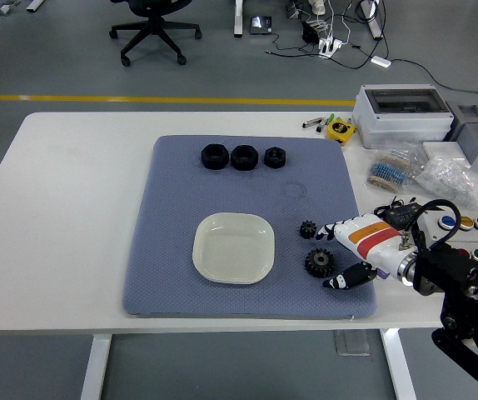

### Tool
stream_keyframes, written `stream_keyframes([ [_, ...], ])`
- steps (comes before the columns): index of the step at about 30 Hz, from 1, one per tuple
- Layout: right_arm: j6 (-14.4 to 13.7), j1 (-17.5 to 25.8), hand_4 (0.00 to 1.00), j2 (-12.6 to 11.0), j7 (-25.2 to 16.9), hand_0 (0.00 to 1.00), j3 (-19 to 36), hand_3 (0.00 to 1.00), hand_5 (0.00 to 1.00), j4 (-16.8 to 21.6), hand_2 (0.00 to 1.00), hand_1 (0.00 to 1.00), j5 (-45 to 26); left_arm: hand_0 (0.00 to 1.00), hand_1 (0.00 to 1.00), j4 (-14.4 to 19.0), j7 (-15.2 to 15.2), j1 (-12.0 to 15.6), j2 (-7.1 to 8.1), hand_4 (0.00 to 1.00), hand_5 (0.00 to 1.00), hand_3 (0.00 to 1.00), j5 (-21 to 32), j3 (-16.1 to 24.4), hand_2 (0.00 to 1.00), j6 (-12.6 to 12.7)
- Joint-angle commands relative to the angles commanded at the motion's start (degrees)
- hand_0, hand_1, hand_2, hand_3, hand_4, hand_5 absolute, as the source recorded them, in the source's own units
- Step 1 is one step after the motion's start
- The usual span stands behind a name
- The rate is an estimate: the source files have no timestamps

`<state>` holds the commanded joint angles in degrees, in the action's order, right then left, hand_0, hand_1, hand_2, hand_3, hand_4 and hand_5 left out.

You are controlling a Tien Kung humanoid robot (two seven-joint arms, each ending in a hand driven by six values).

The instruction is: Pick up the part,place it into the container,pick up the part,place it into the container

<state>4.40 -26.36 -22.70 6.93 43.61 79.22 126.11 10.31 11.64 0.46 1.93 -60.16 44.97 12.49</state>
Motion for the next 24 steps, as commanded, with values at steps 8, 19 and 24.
stream_keyframes([
  [8,-0.35,-1.82,0.998,0.97,0.74,0.524,-1.57,0.720,0.493,-1.86,0.667,0.594,-0.57,0.272,0.433,0.00,0.21,0.15,0.11,0.849,0.738,0.330,-0.74,0.30,0.469,-0.16],
  [19,-2.59,-2.19,0.859,2.07,0.16,0.418,-2.42,0.513,0.496,-4.91,0.525,0.484,-1.07,0.272,0.434,0.00,0.01,0.01,0.77,0.846,0.739,0.332,1.97,-2.95,0.471,-0.88],
  [24,-2.62,-2.33,0.859,2.05,-0.93,0.418,-2.39,0.513,0.496,-5.64,0.525,0.484,-1.05,0.272,0.434,0.00,0.02,-0.07,0.75,0.846,0.739,0.332,2.15,-2.97,0.471,-0.92],
])
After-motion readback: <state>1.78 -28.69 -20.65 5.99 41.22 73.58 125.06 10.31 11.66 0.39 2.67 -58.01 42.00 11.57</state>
